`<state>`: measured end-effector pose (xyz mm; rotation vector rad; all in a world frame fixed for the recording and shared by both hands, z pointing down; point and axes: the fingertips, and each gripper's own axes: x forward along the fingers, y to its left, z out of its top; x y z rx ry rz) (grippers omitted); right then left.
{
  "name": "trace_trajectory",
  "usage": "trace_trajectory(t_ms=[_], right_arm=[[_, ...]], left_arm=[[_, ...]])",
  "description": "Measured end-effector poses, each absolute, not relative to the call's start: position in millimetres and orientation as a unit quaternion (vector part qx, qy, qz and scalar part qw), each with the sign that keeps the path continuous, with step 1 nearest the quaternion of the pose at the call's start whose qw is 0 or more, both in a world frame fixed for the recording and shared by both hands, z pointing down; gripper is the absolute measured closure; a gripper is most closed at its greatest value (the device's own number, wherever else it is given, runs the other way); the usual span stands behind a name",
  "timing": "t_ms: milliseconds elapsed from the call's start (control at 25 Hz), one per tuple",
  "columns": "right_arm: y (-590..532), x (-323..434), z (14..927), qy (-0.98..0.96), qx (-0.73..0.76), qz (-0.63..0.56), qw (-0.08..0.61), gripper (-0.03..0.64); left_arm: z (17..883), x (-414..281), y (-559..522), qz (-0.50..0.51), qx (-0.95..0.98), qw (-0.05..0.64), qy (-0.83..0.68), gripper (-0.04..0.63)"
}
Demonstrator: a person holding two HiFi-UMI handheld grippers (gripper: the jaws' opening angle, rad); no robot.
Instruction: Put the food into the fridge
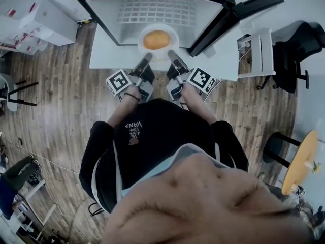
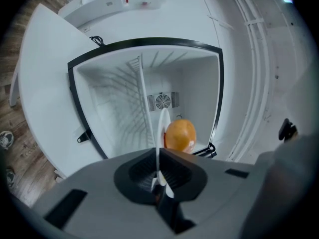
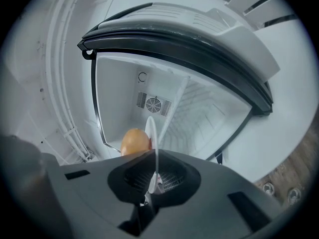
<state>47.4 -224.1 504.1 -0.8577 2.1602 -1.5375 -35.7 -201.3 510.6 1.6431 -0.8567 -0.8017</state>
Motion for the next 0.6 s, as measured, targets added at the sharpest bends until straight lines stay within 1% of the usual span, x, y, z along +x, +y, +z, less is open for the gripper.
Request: trace_trajectory(t_ms=[600], right_arm=[[-263,29,495,0.761,-0.312,-0.535,0.194,0.597]], left_arm=[[504,-53,-243,-0.331,0.694,0.539,-0.344,0.569]])
